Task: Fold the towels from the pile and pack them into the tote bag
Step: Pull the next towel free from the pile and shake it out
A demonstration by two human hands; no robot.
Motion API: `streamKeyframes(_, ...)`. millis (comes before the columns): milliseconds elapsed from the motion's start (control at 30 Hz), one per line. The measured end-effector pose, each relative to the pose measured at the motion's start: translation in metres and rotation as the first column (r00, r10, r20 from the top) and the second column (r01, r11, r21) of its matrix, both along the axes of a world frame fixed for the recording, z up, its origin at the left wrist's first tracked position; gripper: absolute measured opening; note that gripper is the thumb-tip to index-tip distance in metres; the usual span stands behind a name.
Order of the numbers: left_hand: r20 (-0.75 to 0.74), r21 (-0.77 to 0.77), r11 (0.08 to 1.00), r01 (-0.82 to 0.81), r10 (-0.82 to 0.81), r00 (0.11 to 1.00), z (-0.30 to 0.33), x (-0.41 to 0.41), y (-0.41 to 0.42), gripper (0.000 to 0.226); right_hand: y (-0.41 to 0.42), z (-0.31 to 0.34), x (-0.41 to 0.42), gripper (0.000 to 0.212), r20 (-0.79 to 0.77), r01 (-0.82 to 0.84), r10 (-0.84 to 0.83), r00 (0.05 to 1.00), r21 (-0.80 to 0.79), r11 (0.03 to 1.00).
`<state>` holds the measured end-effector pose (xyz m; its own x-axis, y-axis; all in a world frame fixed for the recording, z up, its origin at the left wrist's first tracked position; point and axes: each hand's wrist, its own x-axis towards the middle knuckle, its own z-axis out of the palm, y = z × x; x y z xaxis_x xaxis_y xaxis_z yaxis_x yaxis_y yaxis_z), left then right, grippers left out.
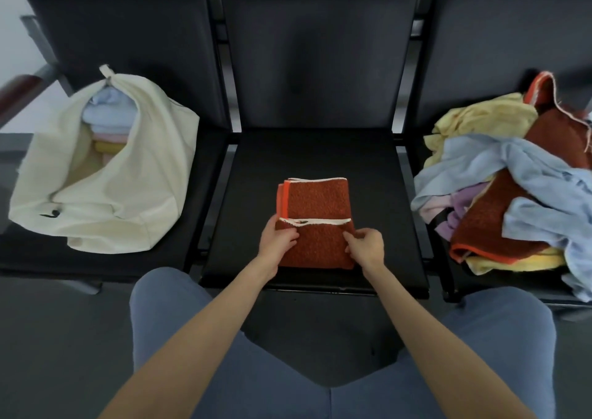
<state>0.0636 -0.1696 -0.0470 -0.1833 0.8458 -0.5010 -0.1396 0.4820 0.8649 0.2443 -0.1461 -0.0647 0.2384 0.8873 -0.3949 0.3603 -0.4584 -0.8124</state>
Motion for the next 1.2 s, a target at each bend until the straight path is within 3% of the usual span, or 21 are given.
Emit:
streamKeyframes(67, -0.296, 0.083, 0.966, 0.243, -0.209, 0.932, -0.003, -0.002, -0.003, 0.058, -0.003, -0.003, -0.001, 0.032, 0.018, -0.040, 0.040, 0.999, 0.031, 0.999)
streamKeyframes(100, -0.451, 0.101, 0.924, 0.369, -0.288, 0.845, -0.003, -0.005, -0.005, 0.058, -0.007, -0.001, -0.001, 0.039, 0.088, -0.102, 0.094, 0.992, 0.089, 0.991)
streamKeyframes(167, -0.755, 0.094, 0.786, 0.611, -0.344, 0.558, -0.006, -0.013, -0.012, 0.049, -0.018, 0.002, 0.002, 0.042, 0.337, -0.330, 0.238, 0.911, 0.247, 0.911)
streamKeyframes(200, -0.865, 0.058, 0.700, 0.712, -0.320, 0.386, -0.009, -0.019, -0.015, 0.046, -0.024, 0.000, 0.004, 0.044, 0.455, -0.475, 0.308, 0.836, 0.316, 0.821)
streamKeyframes(267, -0.953, -0.058, 0.566, 0.823, -0.276, 0.123, -0.016, -0.030, -0.022, 0.052, -0.030, -0.008, 0.007, 0.056, 0.607, -0.707, 0.433, 0.667, 0.329, 0.626)
streamKeyframes(300, -0.959, -0.114, 0.538, 0.835, -0.280, 0.050, -0.020, -0.035, -0.024, 0.057, -0.030, -0.014, 0.009, 0.065, 0.637, -0.778, 0.505, 0.582, 0.256, 0.573)
streamKeyframes(367, -0.954, -0.175, 0.526, 0.833, -0.301, -0.011, -0.028, -0.042, -0.025, 0.063, -0.031, -0.023, 0.012, 0.080, 0.664, -0.856, 0.620, 0.418, 0.059, 0.514)
streamKeyframes(433, -0.959, -0.166, 0.529, 0.833, -0.284, -0.010, -0.034, -0.044, -0.023, 0.063, -0.028, -0.029, 0.013, 0.083, 0.699, -0.865, 0.632, 0.336, -0.036, 0.500)
streamKeyframes(567, -0.957, -0.164, 0.531, 0.831, -0.290, -0.004, -0.033, -0.039, -0.018, 0.056, -0.023, -0.030, 0.009, 0.072, 0.782, -0.859, 0.530, 0.327, 0.012, 0.512)
streamKeyframes(700, -0.942, -0.109, 0.563, 0.819, -0.322, 0.096, -0.014, -0.038, -0.018, 0.036, -0.020, -0.013, 0.013, 0.039, 0.758, -0.877, 0.579, 0.300, -0.020, 0.481)
streamKeyframes(800, -0.861, -0.024, 0.638, 0.770, -0.404, 0.308, 0.006, -0.040, -0.029, 0.024, -0.029, 0.011, 0.026, 0.021, 0.606, -0.812, 0.625, 0.492, 0.062, 0.580)
streamKeyframes(900, -0.711, 0.063, 0.732, 0.678, -0.444, 0.546, 0.016, -0.044, -0.037, 0.016, -0.033, 0.024, 0.040, 0.018, 0.310, -0.639, 0.573, 0.759, 0.186, 0.746)
streamKeyframes(967, -0.598, 0.108, 0.796, 0.595, -0.427, 0.679, 0.018, -0.044, -0.036, 0.016, -0.030, 0.025, 0.041, 0.021, 0.090, -0.486, 0.481, 0.872, 0.282, 0.827)
streamKeyframes(1100, -0.394, 0.178, 0.934, 0.310, -0.221, 0.892, 0.019, -0.034, -0.023, 0.019, -0.023, 0.020, 0.036, 0.029, -0.268, -0.209, 0.269, 0.925, 0.232, 0.950)
streamKeyframes(1200, -0.313, 0.195, 0.967, 0.163, -0.096, 0.945, 0.015, -0.028, -0.009, 0.017, -0.018, 0.005, 0.032, 0.044, -0.259, -0.175, 0.209, 0.943, 0.149, 0.973)
